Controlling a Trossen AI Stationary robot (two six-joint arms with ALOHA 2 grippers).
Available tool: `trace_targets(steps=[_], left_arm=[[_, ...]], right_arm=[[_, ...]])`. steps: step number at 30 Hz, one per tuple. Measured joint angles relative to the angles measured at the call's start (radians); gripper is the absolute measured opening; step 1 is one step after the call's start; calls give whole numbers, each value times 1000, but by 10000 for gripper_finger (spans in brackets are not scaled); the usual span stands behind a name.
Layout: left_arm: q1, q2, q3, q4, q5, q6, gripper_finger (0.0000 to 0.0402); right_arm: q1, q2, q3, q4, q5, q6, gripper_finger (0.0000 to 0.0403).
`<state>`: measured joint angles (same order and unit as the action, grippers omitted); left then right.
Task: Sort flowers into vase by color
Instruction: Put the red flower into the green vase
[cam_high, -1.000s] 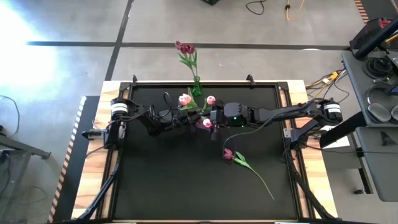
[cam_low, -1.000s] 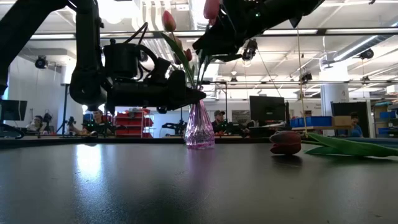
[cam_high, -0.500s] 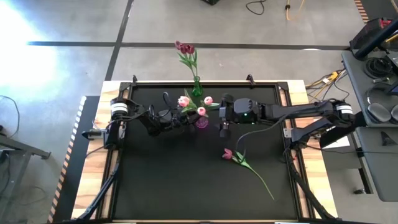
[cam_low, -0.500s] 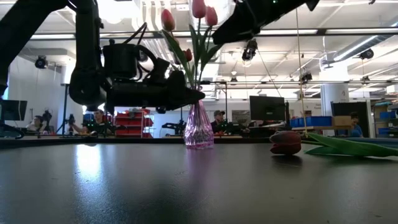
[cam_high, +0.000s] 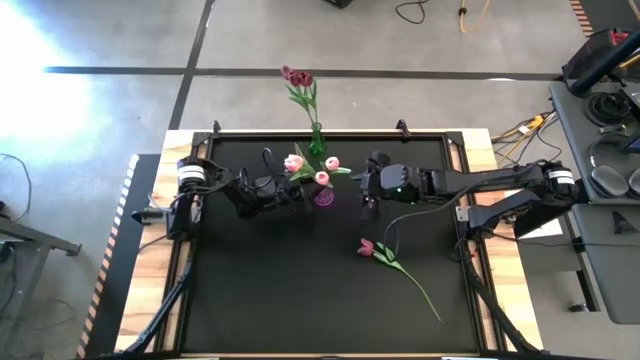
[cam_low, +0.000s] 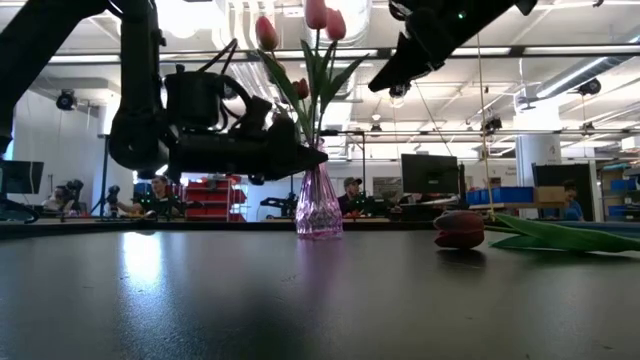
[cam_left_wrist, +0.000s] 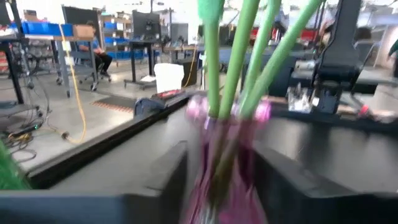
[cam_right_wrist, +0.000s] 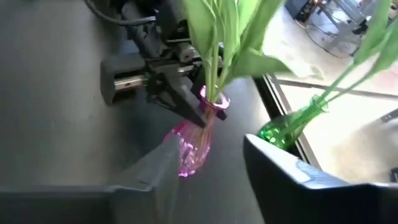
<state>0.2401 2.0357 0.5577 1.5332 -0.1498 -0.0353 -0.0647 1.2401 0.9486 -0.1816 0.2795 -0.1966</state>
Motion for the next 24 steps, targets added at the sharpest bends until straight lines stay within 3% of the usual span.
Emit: trace_targets(steps=[4, 7, 16, 24], left_arm=[[0, -15, -5, -40, 0, 0, 242], [0, -36, -7, -99, 0, -1, 281], [0, -145, -32, -171, -1, 55, 277], [-1, -286, -187, -181, -52, 77, 276]], right_arm=[[-1, -12, -19, 1, 13, 14, 90], [2, -21, -20, 7, 10, 13, 58], [2, -53, -20, 4, 10, -1, 47], [26, -115, -20, -124, 10, 60, 33]])
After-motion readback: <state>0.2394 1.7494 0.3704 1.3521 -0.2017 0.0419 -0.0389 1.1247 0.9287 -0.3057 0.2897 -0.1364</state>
